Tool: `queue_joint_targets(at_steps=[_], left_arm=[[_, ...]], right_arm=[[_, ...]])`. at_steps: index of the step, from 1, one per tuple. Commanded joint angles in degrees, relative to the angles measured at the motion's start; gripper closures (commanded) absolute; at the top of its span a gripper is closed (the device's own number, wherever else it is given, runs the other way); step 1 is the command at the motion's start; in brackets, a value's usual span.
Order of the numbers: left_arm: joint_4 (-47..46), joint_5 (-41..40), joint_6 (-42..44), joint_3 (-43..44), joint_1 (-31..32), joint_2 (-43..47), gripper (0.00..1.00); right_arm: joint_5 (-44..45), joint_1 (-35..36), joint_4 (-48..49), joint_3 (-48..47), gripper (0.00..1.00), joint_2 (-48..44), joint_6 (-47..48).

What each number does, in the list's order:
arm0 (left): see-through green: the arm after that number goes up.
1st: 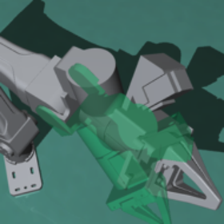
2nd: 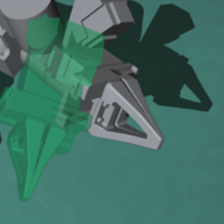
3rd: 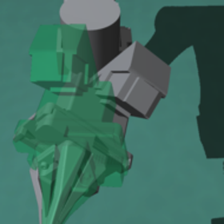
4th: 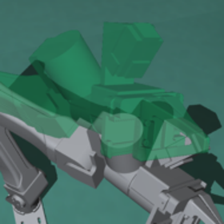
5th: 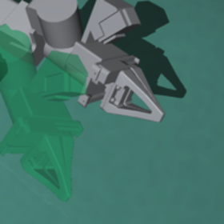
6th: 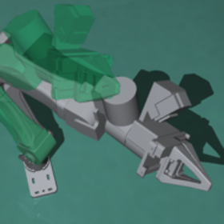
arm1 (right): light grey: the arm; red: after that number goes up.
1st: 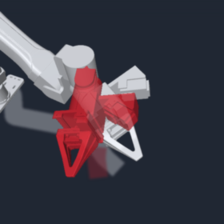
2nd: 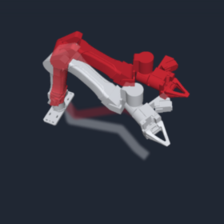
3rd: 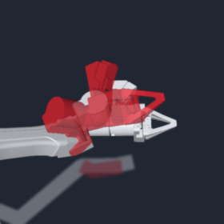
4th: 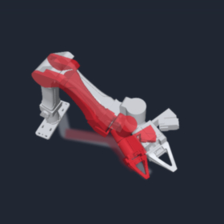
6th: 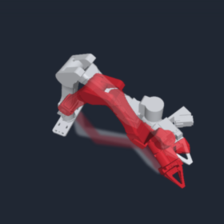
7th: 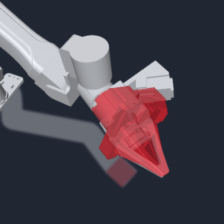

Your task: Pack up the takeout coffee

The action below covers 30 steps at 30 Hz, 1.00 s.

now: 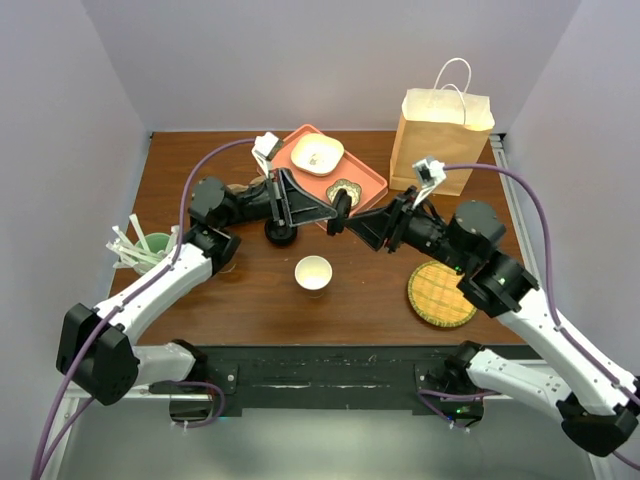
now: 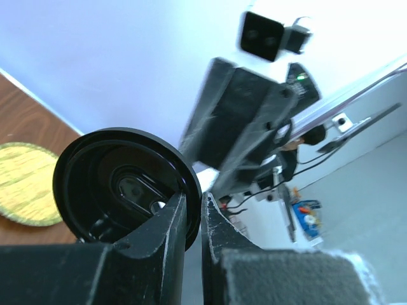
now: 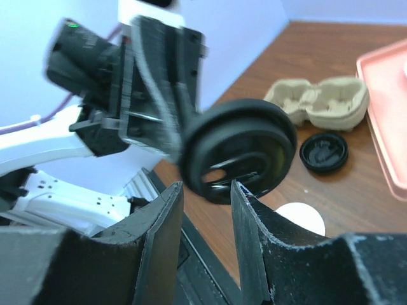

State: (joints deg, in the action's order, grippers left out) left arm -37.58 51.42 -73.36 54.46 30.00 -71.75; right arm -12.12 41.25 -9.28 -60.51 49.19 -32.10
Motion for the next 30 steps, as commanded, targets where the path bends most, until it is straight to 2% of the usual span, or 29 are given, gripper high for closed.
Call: queue_joint_targets(at_steps=[1, 5, 8, 14, 16, 18, 20, 24, 30], left_arm=[[-12.8, -2.1, -9.7, -1.5, -0.3, 0.3, 0.91], [-20.8, -2.2, -14.6, -3.8, -0.3, -0.6, 0.92], [-27.8, -2.4, -19.5, -6.2, -0.3, -1.2, 0.92], [-33.0, -0.4, -24.2, -6.3, -0.3, -2.5, 0.92], [-33.9, 0.8, -25.2, -5.9, -0.3, -2.8, 0.92], [-34.6, 1.6, -26.5, -5.9, -0.3, -3.0, 0.91], [-34.4, 1.8, -26.6, -5.9, -0.3, -2.8, 0.91], [-30.0, 1.0, -22.7, -5.3, -0.3, -1.8, 0.91], [-22.4, -1.0, -17.6, -5.1, -0.3, 0.2, 0.91]], right_arm=[[2.9, 0.1, 0.8, -2.5, 0.61, 1.9, -1.5], [10.8, 0.1, -4.0, -4.2, 0.61, 1.4, -1.8], [12.1, 0.1, -3.9, -2.6, 0.56, 0.3, -1.6], [9.2, 0.1, 0.1, 0.7, 0.39, -1.5, -1.0], [4.1, 0.1, 4.0, 1.6, 0.36, -2.3, 0.6], [0.0, 0.1, 4.9, 0.9, 0.36, -1.2, 1.2], [-2.7, 0.1, 4.1, -1.3, 0.41, 0.2, 1.6], [-11.2, 0.1, 7.1, -3.3, 0.48, 2.8, 1.3], [-11.4, 0.1, 9.0, -3.0, 0.53, 3.8, -0.1]])
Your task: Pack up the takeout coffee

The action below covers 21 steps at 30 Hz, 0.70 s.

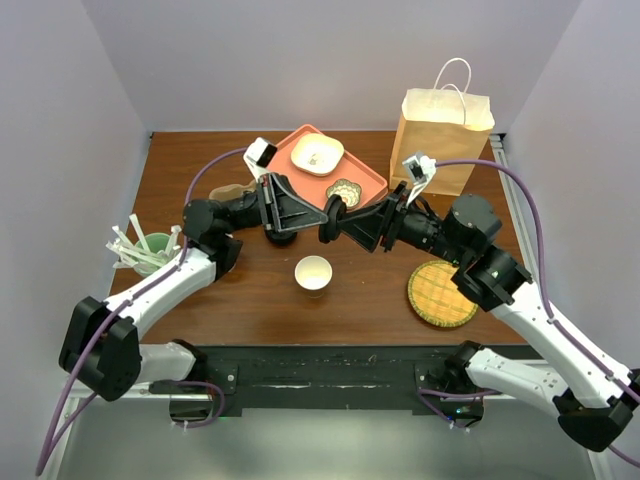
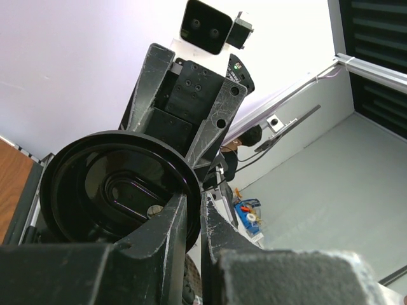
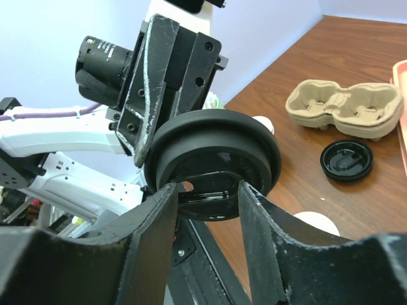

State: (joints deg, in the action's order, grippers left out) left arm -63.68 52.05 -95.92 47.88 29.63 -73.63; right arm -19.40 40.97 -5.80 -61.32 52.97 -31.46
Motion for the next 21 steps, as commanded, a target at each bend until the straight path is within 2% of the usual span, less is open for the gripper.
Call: queue_joint_targets(at_steps=[1, 8, 13, 17, 21], left_arm=[[3.8, -1.8, 5.0, 1.3, 0.1, 2.3, 0.91], [3.8, -3.7, 5.6, 0.3, 0.1, 2.3, 0.91], [3.6, -3.2, 5.5, 1.2, 0.1, 1.8, 0.91], [4.6, -2.6, 6.0, 1.3, 0.1, 1.8, 0.91], [5.1, -2.5, 6.4, 1.3, 0.1, 1.9, 0.91]], right_arm=[[-4.2, 0.5, 5.4, -2.6, 0.55, 0.2, -0.8], [-6.6, 0.8, 9.6, -0.2, 0.56, -0.2, -3.3], [-5.9, 0.8, 8.1, 1.4, 0.55, -2.3, -2.6], [-4.5, 0.9, 4.7, 0.9, 0.59, -3.4, -0.7], [-4.9, 0.8, 4.4, 1.4, 0.54, -4.5, -0.3]])
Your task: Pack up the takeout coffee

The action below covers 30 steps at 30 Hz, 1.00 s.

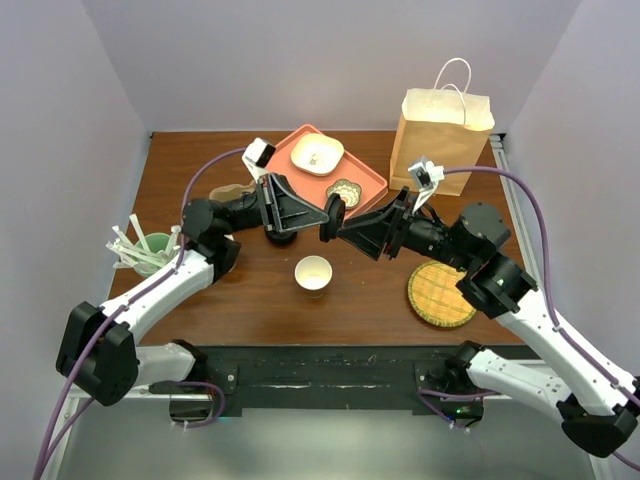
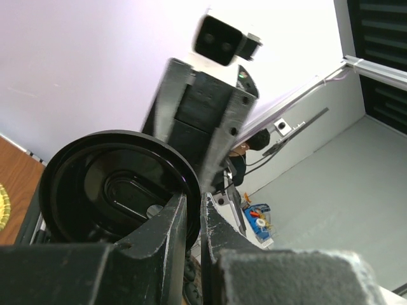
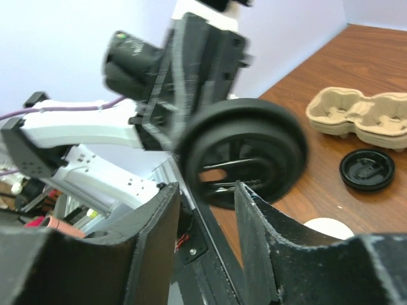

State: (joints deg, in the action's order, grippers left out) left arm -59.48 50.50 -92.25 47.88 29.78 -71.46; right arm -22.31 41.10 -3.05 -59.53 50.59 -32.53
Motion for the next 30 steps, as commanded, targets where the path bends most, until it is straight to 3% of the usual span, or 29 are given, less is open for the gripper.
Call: queue_joint_targets(at_steps=[1, 17, 20, 24, 26, 28, 30], left_arm=[[1.0, -0.9, 2.8, 1.3, -0.1, -0.3, 0.91], [2.3, -1.8, 3.1, 1.1, -0.1, 0.8, 0.91], [2.4, -2.7, 3.1, 0.5, -0.1, 1.1, 0.91], [2.2, -3.4, 3.0, 0.1, -0.1, 1.1, 0.91], [1.9, -3.4, 3.0, 0.1, -0.2, 1.1, 0.89], [1.1, -3.2, 3.1, 0.2, -0.1, 1.2, 0.85], [1.0, -3.0, 3.1, 0.4, -0.1, 1.3, 0.77]], right_arm=[[-2.0, 0.6, 1.5, -0.3, 0.52, -2.3, 0.9], [1.7, 1.2, 2.8, -0.7, 0.58, 1.3, -1.2], [0.5, 1.3, 6.0, 0.3, 0.65, 1.4, -2.4], [0.1, 1.8, 10.9, 2.7, 0.82, 2.0, -4.9], [0.7, 2.0, 12.0, 3.4, 0.87, 2.0, -6.3], [1.2, 2.0, 13.0, 4.2, 1.0, 1.7, -6.7], [2.5, 2.1, 12.9, 4.5, 1.0, 1.4, -6.8]])
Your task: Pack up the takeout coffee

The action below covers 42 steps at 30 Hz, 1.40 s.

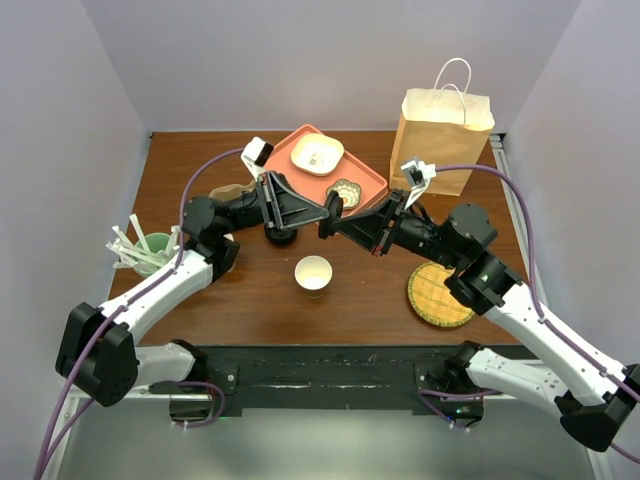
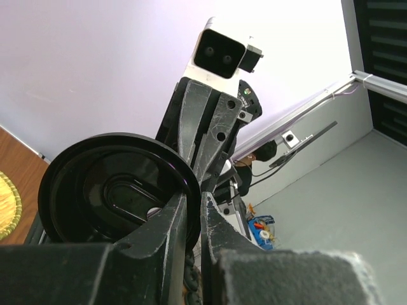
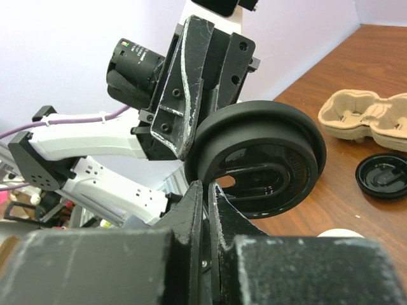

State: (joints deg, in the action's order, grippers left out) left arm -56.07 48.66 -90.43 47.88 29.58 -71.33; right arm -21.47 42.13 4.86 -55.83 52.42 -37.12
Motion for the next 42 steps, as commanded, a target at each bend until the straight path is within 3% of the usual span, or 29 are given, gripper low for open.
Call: queue_joint_targets(at_steps=[1, 5, 8, 9, 10, 11, 12, 13, 15, 18, 19, 24, 29, 36, 42], left_arm=[[-2.4, -1.1, 1.6, 0.3, 0.0, 1.3, 0.74], [0.5, -0.9, 5.8, -0.1, -0.3, 2.3, 0.5], [13.1, -1.7, 14.9, 1.7, -2.2, 4.4, 0.32], [19.7, -1.6, 17.4, 2.4, -3.6, 4.6, 0.07], [23.9, -2.1, 24.1, 3.2, -4.1, 4.4, 0.0], [29.6, -3.3, 28.6, 5.7, -4.4, 4.6, 0.0], [42.7, -5.4, 32.9, 7.0, -5.2, 4.8, 0.0], [48.0, -11.3, 40.5, 7.8, -5.5, 5.3, 0.0], [59.1, -17.0, 45.0, 8.5, -7.2, 7.6, 0.0], [69.5, -28.1, 50.5, 9.2, -9.0, 11.4, 0.0], [72.6, -36.2, 51.5, 9.6, -9.0, 12.3, 0.0], [86.8, -52.5, 54.6, 11.3, -9.2, 17.3, 0.0], [93.4, -63.5, 54.2, 8.9, -9.2, 24.6, 0.0], [94.7, -67.6, 56.8, 8.3, -9.2, 34.8, 0.0], [96.9, -69.8, 59.1, 11.2, -9.2, 34.2, 0.0]], right_arm=[[2.0, 1.0, 5.0, 0.8, 1.0, -0.7, -2.1], [5.0, 1.0, 0.1, -1.2, 1.0, -0.6, -0.2], [6.7, 0.9, -10.6, -5.9, 1.0, 0.4, 3.2], [7.5, 1.0, -16.1, -8.2, 1.0, 1.3, 3.6], [7.7, 1.0, -18.6, -9.3, 1.0, 1.6, 4.2], [8.1, 0.9, -21.3, -10.4, 1.0, 2.3, 5.3], [8.5, 1.0, -27.2, -13.2, 1.0, 4.4, 6.0], [8.8, 0.9, -29.8, -14.6, 1.0, 5.5, 6.5], [9.3, 1.3, -36.1, -18.0, 1.0, 7.9, 7.5], [13.3, 2.9, -42.8, -21.9, 1.0, 13.1, 7.9], [14.3, 3.7, -44.1, -22.8, 1.0, 16.1, 7.9], [20.6, 8.9, -49.0, -28.2, 1.0, 25.2, 5.9], [21.5, 11.5, -53.6, -33.5, 1.0, 37.2, 5.3], [23.3, 13.9, -60.3, -40.8, 1.0, 46.3, 5.1], [24.2, 14.7, -60.9, -42.8, 1.0, 49.0, 5.0]])
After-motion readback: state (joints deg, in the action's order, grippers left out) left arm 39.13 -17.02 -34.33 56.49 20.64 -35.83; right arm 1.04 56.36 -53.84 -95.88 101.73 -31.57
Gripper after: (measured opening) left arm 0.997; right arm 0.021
